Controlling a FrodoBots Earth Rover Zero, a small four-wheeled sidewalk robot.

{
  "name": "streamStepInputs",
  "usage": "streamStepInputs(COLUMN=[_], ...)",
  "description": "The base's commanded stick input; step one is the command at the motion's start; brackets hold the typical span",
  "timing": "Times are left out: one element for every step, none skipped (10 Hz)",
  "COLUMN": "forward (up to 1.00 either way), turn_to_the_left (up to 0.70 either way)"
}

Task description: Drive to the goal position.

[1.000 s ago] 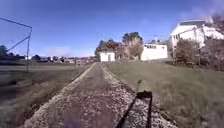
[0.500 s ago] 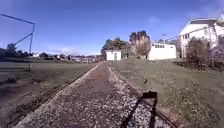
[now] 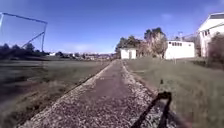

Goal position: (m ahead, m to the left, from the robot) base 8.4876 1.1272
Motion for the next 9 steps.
streamStepInputs(forward=[1.00, 1.00, 1.00, 1.00, 1.00, 1.00, 1.00, 1.00, 1.00], turn_to_the_left=[0.00, 0.00, -0.18, -0.36, -0.28, -0.13, -0.04, -0.02, 0.00])
